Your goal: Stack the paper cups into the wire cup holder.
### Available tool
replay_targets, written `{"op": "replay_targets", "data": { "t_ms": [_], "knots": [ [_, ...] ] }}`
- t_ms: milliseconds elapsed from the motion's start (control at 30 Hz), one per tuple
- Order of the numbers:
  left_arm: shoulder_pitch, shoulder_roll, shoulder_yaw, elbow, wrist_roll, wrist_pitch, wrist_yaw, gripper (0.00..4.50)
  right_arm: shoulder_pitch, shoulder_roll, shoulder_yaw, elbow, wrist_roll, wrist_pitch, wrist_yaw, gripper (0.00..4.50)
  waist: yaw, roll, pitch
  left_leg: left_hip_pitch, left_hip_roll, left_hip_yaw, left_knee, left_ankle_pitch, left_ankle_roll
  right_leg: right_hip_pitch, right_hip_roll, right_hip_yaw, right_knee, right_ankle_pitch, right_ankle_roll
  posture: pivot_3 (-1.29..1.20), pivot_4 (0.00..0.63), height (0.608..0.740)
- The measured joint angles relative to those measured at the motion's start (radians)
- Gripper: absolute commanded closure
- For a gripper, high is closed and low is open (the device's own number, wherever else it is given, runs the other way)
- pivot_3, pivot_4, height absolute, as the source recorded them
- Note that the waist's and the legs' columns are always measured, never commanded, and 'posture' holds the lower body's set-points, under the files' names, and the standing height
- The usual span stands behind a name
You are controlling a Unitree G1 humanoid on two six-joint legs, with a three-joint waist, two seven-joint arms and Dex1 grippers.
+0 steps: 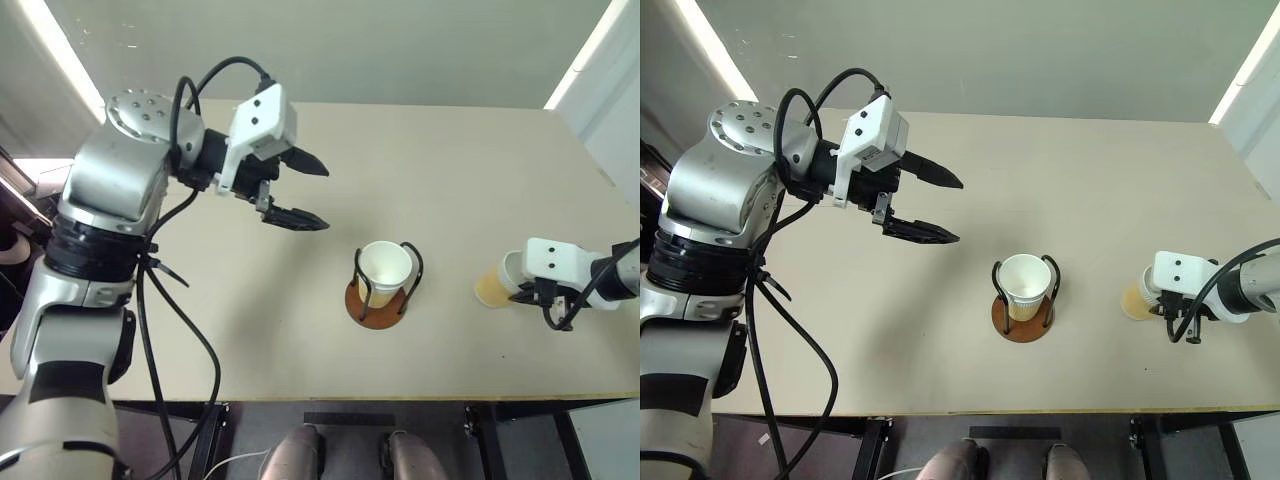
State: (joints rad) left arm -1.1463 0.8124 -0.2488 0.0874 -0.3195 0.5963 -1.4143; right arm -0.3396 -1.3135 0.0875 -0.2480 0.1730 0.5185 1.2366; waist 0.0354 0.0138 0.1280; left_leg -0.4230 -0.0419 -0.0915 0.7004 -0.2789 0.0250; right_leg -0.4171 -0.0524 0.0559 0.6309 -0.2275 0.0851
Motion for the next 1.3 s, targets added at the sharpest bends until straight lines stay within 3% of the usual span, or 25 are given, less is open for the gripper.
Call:
{"op": "replay_targets", "data": {
  "t_ms": [167, 400, 500, 667, 1000, 1300],
  "knots": [
    [0.024, 0.022, 0.002, 0.021, 0.000, -0.006, -0.006, 0.00, -0.052, -0.007, -0.034, -0.048, 0.059, 0.047, 0.042, 4.47, -0.002, 0.000, 0.000, 0.000, 0.000, 0.000, 0.000, 0.000, 0.000, 0.000, 0.000, 0.000, 0.000, 0.000, 0.000, 0.00, 0.150, 0.740],
    [0.063, 0.055, 0.011, 0.068, 0.019, -0.054, -0.025, 0.00, -0.422, -0.035, -0.063, -0.138, 0.165, 0.155, 0.127, 4.47, -0.007, 0.000, 0.000, 0.000, 0.000, -0.001, -0.002, 0.000, 0.000, -0.001, 0.001, 0.000, -0.002, 0.000, 0.000, 0.00, 0.150, 0.740],
    [0.066, 0.059, 0.011, 0.072, 0.031, -0.059, -0.029, 0.00, -0.580, 0.014, 0.012, -0.176, 0.188, 0.202, 0.167, 4.47, -0.009, 0.000, 0.000, -0.001, 0.000, -0.001, -0.001, 0.000, 0.000, -0.001, 0.001, 0.000, -0.003, 0.000, 0.000, 0.00, 0.150, 0.740],
    [0.066, 0.048, 0.011, 0.067, 0.030, -0.058, -0.046, 0.00, -0.711, 0.102, 0.136, -0.206, 0.180, 0.233, 0.204, 4.47, -0.009, 0.000, 0.000, -0.001, 0.001, -0.002, -0.001, 0.000, 0.000, -0.002, 0.001, 0.000, -0.002, -0.001, -0.001, 0.00, 0.150, 0.740],
    [0.064, 0.039, 0.011, 0.058, 0.028, -0.051, -0.050, 0.00, -0.780, 0.267, 0.301, -0.169, 0.066, 0.194, 0.208, 4.47, -0.011, 0.000, 0.000, -0.002, 0.000, -0.002, -0.002, 0.000, 0.000, -0.003, 0.001, -0.001, -0.003, -0.001, -0.002, 0.00, 0.150, 0.740],
    [0.064, 0.038, 0.011, 0.038, 0.024, -0.043, -0.046, 0.00, -0.778, 0.290, 0.324, -0.171, 0.027, 0.166, 0.239, 4.47, -0.011, 0.000, 0.000, -0.002, 0.000, -0.002, -0.002, 0.000, 0.000, -0.003, 0.001, -0.001, -0.003, -0.001, -0.002, 0.00, 0.150, 0.740]
  ]
}}
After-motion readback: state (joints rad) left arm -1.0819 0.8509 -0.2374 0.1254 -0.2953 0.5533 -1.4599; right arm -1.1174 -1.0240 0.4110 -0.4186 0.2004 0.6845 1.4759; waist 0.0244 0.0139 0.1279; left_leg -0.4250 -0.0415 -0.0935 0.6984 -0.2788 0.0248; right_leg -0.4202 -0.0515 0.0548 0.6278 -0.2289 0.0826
